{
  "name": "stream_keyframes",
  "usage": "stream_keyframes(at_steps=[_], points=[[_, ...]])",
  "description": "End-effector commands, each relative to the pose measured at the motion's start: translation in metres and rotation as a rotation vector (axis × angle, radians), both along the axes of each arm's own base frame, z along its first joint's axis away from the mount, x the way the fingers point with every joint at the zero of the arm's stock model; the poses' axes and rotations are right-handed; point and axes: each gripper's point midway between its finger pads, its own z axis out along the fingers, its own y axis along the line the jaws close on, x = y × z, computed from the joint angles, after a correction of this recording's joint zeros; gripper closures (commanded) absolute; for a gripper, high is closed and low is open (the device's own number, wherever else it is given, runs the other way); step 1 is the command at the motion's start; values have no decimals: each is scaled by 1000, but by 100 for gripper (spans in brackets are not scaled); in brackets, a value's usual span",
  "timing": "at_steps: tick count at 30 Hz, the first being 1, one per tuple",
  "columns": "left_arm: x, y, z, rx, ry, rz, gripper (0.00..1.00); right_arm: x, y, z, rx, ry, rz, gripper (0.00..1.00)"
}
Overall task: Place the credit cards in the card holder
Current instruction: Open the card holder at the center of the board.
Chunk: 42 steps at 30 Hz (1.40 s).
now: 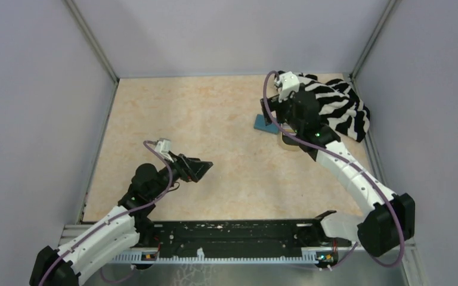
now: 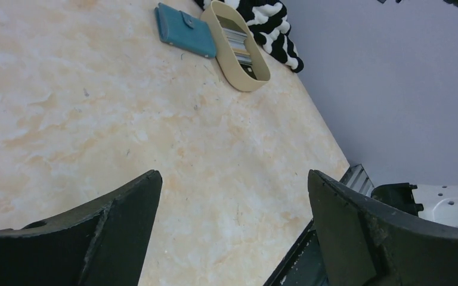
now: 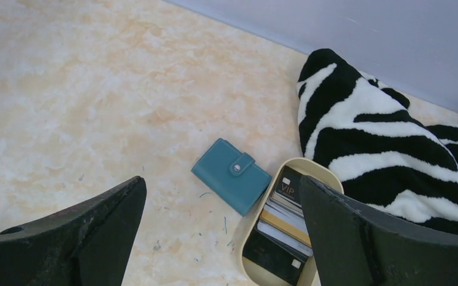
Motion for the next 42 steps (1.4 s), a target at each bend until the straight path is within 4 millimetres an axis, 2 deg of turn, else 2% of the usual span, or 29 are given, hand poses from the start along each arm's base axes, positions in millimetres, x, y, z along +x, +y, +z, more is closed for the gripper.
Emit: stream_keyframes(at_steps=[1,3,6,9,13,14,15,16,19,22,25,27,31,34,36,37,40,42], points=[[8,-11,35,-15,-118,-42,2,-5,-16,9,103,-51,-100,2],[14,-17,37,1,-133,-54,2,-9,-17,4,75,-55,-68,2],[25,-31,34,50,-141,-95,2,-11,-25,-17,60,7,2,2],[41,-51,23,98,-136,-150,2,-21,-16,-32,132,124,166,2],[73,-82,6,127,-130,-216,2,-42,7,-30,188,150,371,4],[84,-89,-10,141,-94,-229,2,-46,13,-29,202,160,407,6],[94,-95,-18,138,-74,-240,2,-49,17,-28,217,173,438,7],[104,-99,-22,127,-57,-247,2,-49,20,-27,230,186,452,7],[134,-110,-34,87,1,-296,10,-44,24,-27,269,238,466,4],[170,-113,-40,50,80,-288,11,-38,29,-25,239,227,530,3],[207,-114,-48,122,118,-208,9,-27,29,-19,232,242,521,2],[228,-114,-51,183,124,-157,9,-31,34,-27,239,281,567,2],[263,-104,-66,339,123,-44,10,-30,23,-57,183,306,516,2],[271,-111,-70,321,128,-53,20,-27,18,-63,153,283,488,2],[266,-129,-69,258,126,-127,27,-23,15,-66,136,285,469,2],[262,-140,-75,250,136,-171,31,-22,13,-68,133,288,462,2],[248,-171,-85,260,150,-267,33,-19,11,-75,129,300,451,2],[244,-183,-94,263,165,-296,33,-17,7,-76,129,302,439,2]])
